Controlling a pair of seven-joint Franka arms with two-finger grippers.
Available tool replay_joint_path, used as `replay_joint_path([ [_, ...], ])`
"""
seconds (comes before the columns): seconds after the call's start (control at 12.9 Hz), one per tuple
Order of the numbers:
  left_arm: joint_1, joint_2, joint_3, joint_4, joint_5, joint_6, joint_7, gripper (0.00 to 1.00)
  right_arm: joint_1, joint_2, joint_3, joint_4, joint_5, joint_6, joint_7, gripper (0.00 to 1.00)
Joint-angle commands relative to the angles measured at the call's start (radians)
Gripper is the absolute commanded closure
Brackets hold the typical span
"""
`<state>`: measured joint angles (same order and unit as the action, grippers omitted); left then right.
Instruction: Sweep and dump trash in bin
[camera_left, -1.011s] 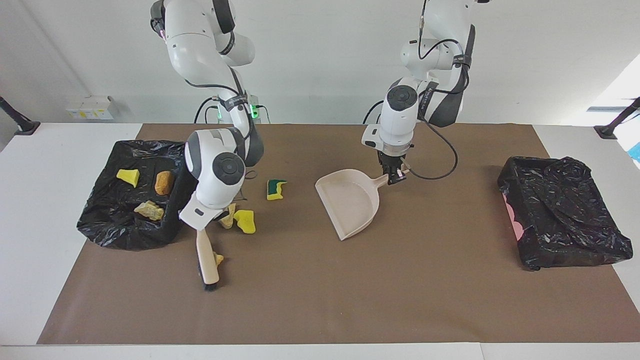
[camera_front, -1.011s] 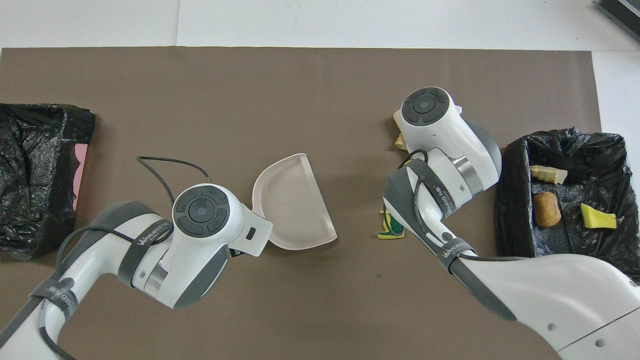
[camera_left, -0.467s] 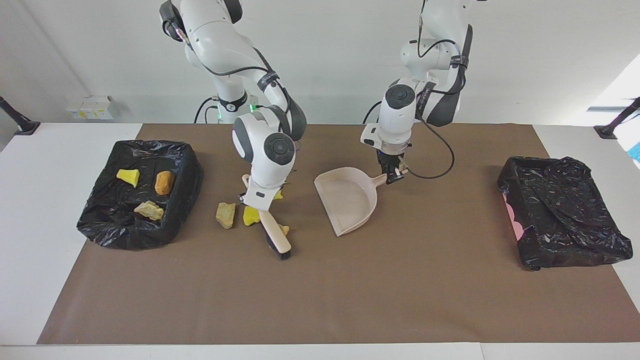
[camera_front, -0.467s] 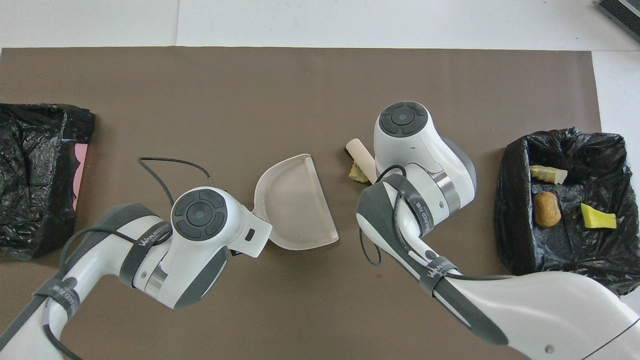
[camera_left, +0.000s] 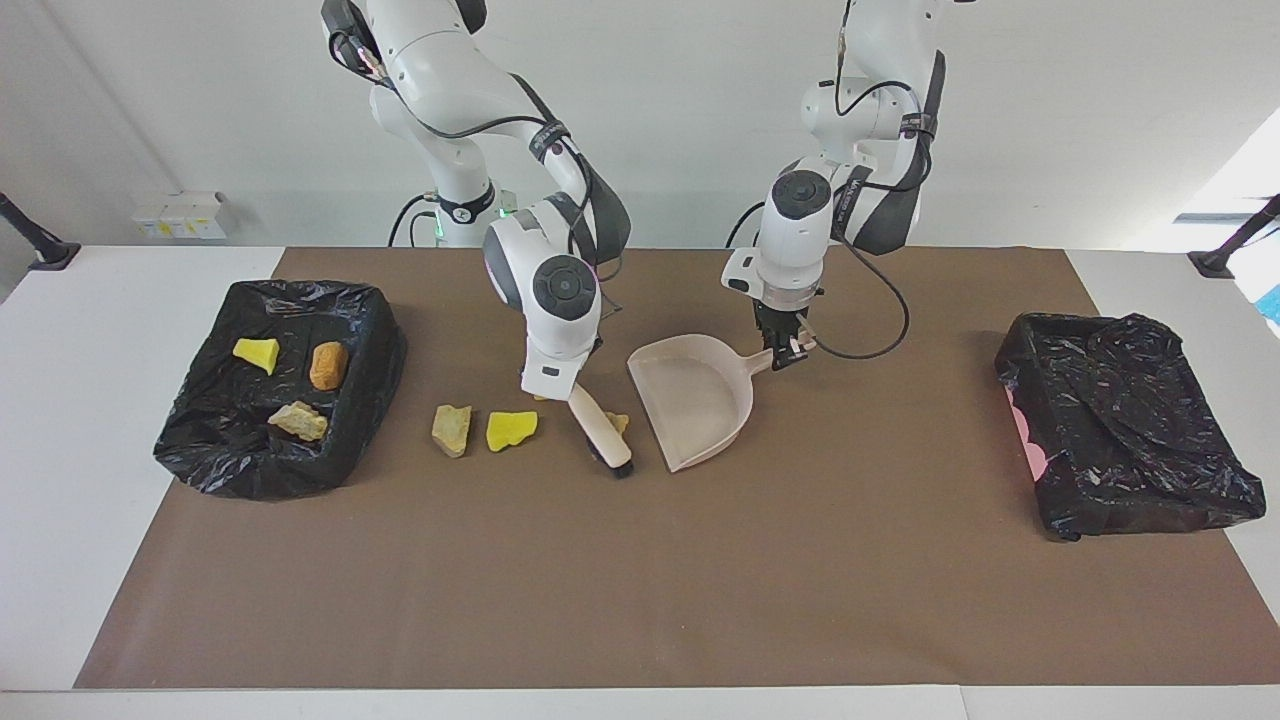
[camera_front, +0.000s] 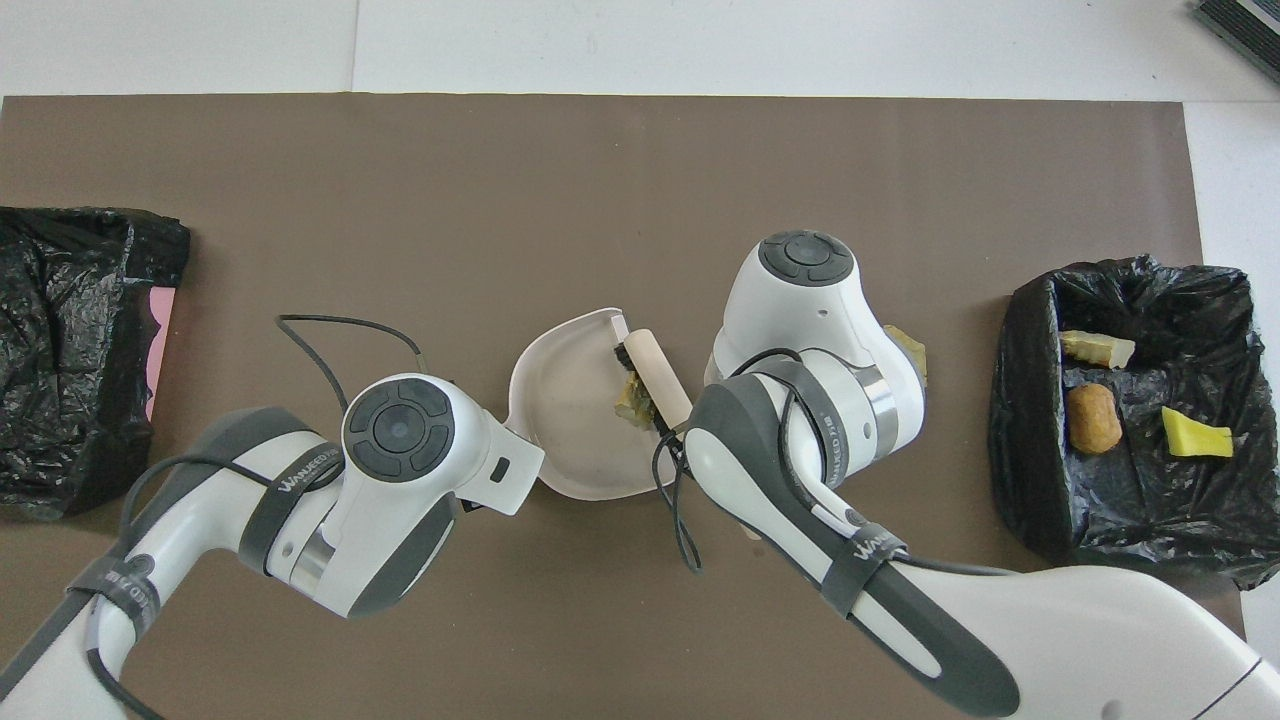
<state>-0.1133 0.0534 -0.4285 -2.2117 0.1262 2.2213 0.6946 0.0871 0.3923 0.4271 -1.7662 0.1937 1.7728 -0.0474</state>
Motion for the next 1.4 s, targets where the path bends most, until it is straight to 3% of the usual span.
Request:
replay_joint_path([
  [0.0, -0.011, -0.004, 0.005, -0.028, -0.014, 0.038, 0.009, 1.0, -0.017, -0.053, 0.016, -0.016, 0.117, 0.024, -0.02, 1.0],
  [0.16, -0.011, -0.004, 0.005, -0.028, -0.014, 0.038, 0.009, 1.0, -0.042, -0.096, 0.012, -0.016, 0.116, 0.017, -0.017, 1.0],
  [0.54, -0.013, -0.004, 0.005, -0.028, -0.014, 0.037, 0.011, 1.0, -0.217, -0.18, 0.004, -0.019, 0.026, -0.093, -0.019, 1.0],
  [1.01, -0.026, -0.007, 0.005, -0.029, -0.013, 0.025, 0.008, 1.0, -0.407, -0.205, 0.004, -0.039, -0.219, -0.134, -0.017, 1.0],
  [1.17, -0.028, -0.01, 0.004, -0.029, -0.013, 0.021, 0.005, 1.0, -0.443, -0.242, 0.004, -0.103, -0.295, -0.118, -0.009, 1.0],
  [1.32, -0.031, -0.012, 0.004, -0.029, -0.011, 0.021, 0.003, 1.0, -0.48, -0.323, 0.004, -0.247, -0.329, -0.035, -0.009, 1.0],
])
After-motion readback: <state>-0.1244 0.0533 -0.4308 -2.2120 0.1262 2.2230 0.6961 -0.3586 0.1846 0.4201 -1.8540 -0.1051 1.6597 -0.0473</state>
